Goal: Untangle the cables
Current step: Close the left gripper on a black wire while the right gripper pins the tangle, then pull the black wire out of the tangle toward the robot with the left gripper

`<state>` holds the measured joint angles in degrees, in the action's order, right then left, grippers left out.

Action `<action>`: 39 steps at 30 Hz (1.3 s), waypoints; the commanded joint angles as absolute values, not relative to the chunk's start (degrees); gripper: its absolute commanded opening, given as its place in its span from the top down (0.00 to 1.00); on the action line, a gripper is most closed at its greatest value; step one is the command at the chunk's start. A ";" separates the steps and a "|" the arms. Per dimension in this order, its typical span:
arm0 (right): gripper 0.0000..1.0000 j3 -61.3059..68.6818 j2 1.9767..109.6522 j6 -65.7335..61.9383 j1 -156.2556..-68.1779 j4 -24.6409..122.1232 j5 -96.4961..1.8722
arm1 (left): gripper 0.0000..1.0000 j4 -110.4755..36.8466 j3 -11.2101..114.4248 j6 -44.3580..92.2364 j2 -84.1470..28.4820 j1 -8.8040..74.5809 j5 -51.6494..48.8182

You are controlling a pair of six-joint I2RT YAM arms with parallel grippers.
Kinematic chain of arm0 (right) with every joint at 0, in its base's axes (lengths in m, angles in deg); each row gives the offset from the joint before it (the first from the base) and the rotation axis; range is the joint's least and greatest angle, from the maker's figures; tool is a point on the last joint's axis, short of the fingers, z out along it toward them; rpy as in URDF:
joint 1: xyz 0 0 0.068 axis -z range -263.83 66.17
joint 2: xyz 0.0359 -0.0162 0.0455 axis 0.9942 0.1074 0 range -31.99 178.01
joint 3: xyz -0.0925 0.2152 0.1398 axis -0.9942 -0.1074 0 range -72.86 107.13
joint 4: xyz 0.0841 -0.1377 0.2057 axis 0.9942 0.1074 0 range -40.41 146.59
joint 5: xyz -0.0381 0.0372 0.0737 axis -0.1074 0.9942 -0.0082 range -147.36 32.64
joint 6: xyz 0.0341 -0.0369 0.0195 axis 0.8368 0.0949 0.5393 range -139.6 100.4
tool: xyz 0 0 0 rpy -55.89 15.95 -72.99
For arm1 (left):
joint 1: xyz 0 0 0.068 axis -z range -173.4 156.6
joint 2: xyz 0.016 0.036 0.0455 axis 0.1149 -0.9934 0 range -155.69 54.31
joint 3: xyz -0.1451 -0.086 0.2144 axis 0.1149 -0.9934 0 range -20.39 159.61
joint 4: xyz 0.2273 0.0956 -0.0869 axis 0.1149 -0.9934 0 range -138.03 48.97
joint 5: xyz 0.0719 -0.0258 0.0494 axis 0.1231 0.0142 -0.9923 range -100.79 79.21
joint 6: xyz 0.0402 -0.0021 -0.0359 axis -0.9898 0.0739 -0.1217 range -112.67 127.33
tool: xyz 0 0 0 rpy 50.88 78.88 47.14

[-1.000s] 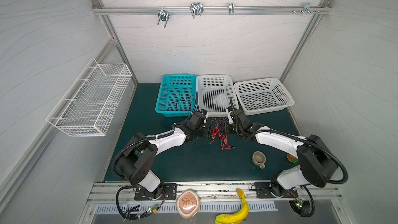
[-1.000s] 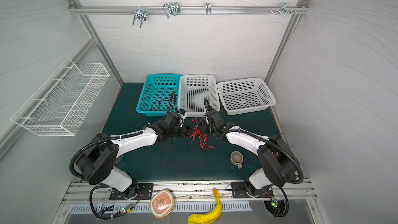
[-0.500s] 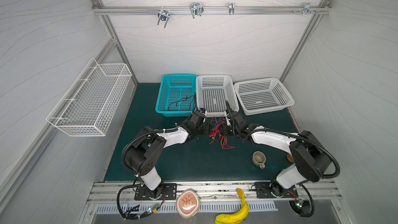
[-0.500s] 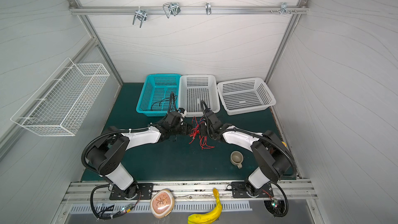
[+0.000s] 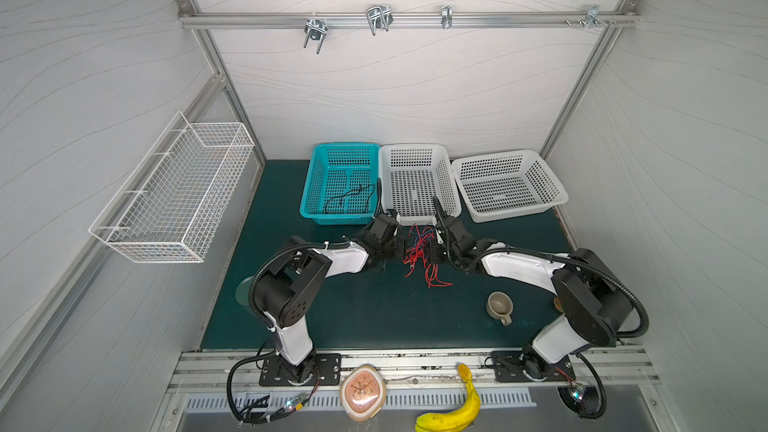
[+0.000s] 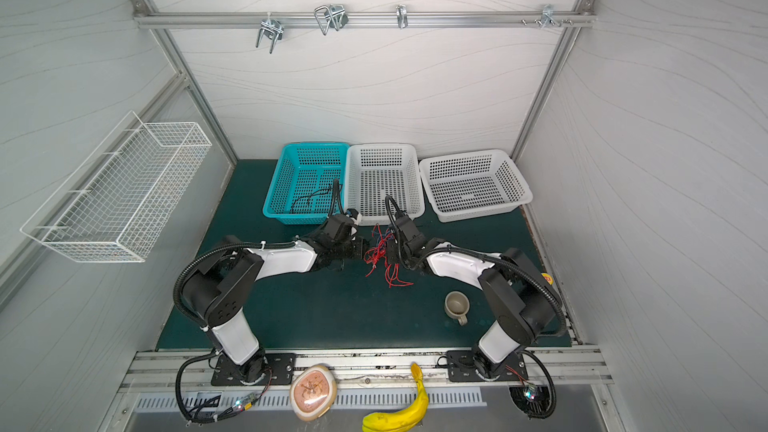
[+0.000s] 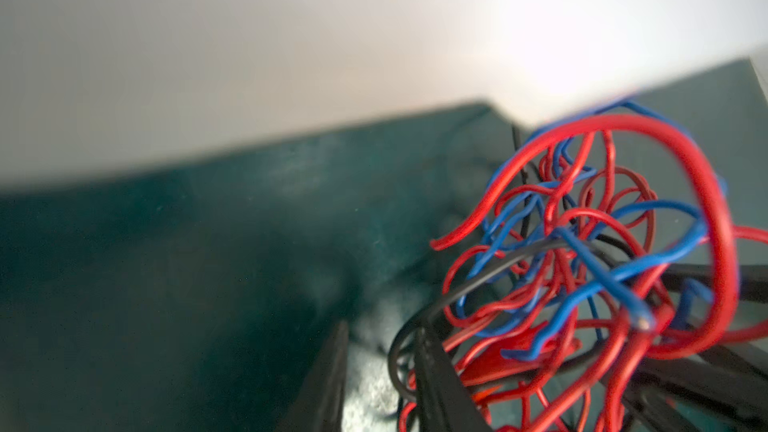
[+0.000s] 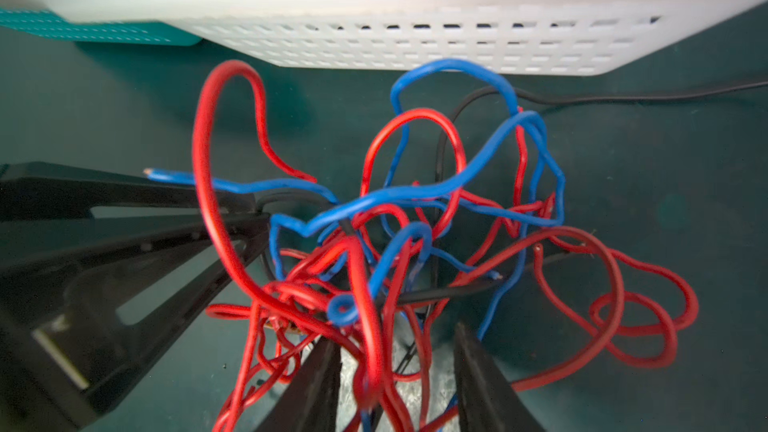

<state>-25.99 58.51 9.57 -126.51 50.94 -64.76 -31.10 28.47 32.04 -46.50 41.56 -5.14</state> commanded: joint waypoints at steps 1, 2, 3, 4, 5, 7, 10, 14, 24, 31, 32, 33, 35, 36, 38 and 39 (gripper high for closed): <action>0.57 -24.68 59.24 10.72 -126.81 51.13 -66.06 | 0.75 -30.67 29.92 33.32 -48.21 41.49 -4.28; 0.57 -24.70 59.23 10.87 -126.93 51.00 -66.06 | 0.79 -30.58 29.84 33.35 -48.26 41.47 -4.15; 0.58 -24.77 59.24 10.90 -126.90 51.00 -66.07 | 0.83 -30.51 29.87 33.35 -48.23 41.49 -4.04; 0.58 -24.78 59.21 10.99 -126.95 51.00 -66.14 | 0.86 -30.58 29.80 33.35 -48.24 41.49 -3.81; 0.59 -24.84 59.12 10.99 -126.91 51.00 -66.15 | 0.88 -30.66 29.79 33.35 -48.18 41.49 -3.77; 0.59 -24.96 59.13 11.08 -126.90 51.08 -66.33 | 0.92 -30.75 29.61 33.35 -47.91 41.49 -3.49; 0.61 -25.22 58.99 11.43 -126.94 51.17 -66.59 | 1.00 -30.75 29.27 33.26 -47.46 41.49 -3.17; 0.64 -25.40 59.06 11.95 -126.91 51.28 -67.09 | 1.00 -30.76 29.05 33.11 -46.56 41.48 -2.41; 0.71 -25.45 59.33 14.04 -126.89 55.09 -71.33 | 1.00 -38.27 30.19 31.21 -38.21 41.58 -5.30; 0.79 -25.31 59.45 17.03 -126.00 59.35 -75.60 | 1.00 -45.21 30.93 28.72 -29.80 41.58 -13.90; 0.81 -25.39 59.38 17.52 -125.70 59.90 -76.00 | 1.00 -46.56 31.19 28.33 -28.49 41.57 -15.63; 0.83 -25.70 59.16 17.90 -125.40 60.17 -76.08 | 1.00 -47.89 31.49 27.89 -27.27 41.58 -17.34; 0.83 -26.31 58.66 18.28 -124.84 60.46 -76.38 | 1.00 -50.88 32.35 26.95 -25.13 41.58 -20.38; 0.84 -26.62 58.31 18.58 -124.56 60.73 -76.72 | 1.00 -52.55 32.96 26.53 -24.12 41.58 -22.30; 0.85 -27.38 57.47 18.91 -124.10 61.19 -77.20 | 1.00 -55.24 33.65 25.98 -22.06 41.50 -25.67; 0.85 -27.79 56.90 18.98 -123.92 61.28 -77.51 | 1.00 -56.21 33.82 25.48 -20.79 41.46 -27.09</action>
<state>-26.19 58.32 16.72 -125.31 56.75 -73.68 -51.60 30.54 27.50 -23.99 41.95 -18.14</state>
